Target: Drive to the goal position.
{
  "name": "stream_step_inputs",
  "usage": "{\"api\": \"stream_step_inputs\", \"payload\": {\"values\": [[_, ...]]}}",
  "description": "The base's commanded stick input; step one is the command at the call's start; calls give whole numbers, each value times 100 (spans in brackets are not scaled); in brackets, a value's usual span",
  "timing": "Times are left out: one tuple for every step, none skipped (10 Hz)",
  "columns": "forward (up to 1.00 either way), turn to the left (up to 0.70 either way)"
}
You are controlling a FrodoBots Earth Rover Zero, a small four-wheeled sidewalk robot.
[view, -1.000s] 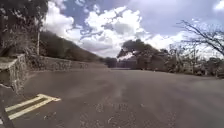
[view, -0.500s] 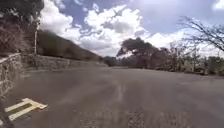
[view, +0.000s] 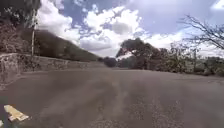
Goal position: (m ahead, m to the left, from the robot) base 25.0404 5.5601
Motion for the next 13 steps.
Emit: {"api": "stream_step_inputs", "payload": {"values": [[70, 0], [70, 0], [70, 0], [70, 0], [70, 0], [70, 0], [70, 0], [70, 0], [70, 0], [70, 0], [70, 0], [70, 0], [70, 0]]}}
